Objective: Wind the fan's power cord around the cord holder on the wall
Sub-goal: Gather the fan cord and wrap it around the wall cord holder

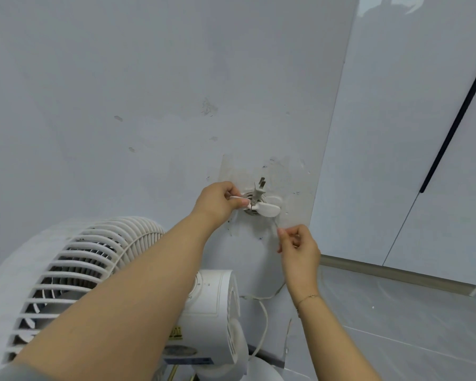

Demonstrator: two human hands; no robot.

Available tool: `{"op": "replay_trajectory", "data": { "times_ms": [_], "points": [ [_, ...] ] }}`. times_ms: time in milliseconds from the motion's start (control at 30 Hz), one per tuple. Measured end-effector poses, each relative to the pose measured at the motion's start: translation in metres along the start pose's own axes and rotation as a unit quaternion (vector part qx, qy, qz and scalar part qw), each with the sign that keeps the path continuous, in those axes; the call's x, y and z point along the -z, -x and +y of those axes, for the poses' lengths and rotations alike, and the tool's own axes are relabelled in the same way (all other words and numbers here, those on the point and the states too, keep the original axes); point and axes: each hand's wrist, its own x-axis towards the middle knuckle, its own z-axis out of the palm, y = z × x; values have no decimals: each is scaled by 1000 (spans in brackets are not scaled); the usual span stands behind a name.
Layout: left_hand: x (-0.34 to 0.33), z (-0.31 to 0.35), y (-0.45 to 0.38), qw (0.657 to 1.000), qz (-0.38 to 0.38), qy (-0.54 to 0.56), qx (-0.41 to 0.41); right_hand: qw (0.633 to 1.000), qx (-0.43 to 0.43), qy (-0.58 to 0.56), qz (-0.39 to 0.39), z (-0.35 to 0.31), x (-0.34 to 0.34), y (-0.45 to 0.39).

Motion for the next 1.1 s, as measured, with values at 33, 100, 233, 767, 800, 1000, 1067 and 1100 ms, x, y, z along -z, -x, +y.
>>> {"op": "replay_trajectory", "data": {
  "times_ms": [33,100,233,767,800,1000,1067,1100],
  "points": [
    [0,0,0,1000,0,4,1,999,-19,-15,-32,3,-4,3],
    [-1,0,-1,1000,1,13,4,990,-78,-77,-86,3,-9,11],
    [-1,-2,-3,1000,-1,17,8,908,-250,-299,-155,1,-20,27],
    [16,-7,0,984,-108,-81,117,927,-255,-194,-197,-17,-45,16],
    [16,-7,0,982,-125,-76,120,931,-240,-188,-199,-18,-46,16],
    [10,-4,1,969,-192,-106,116,951,-167,-145,-215,-19,-45,18],
    [9,-4,1,967,-197,-112,115,954,-153,-131,-223,-19,-43,19],
    [8,-5,1,966,-202,-113,116,954,-148,-125,-230,-18,-43,18]
  ]
}}
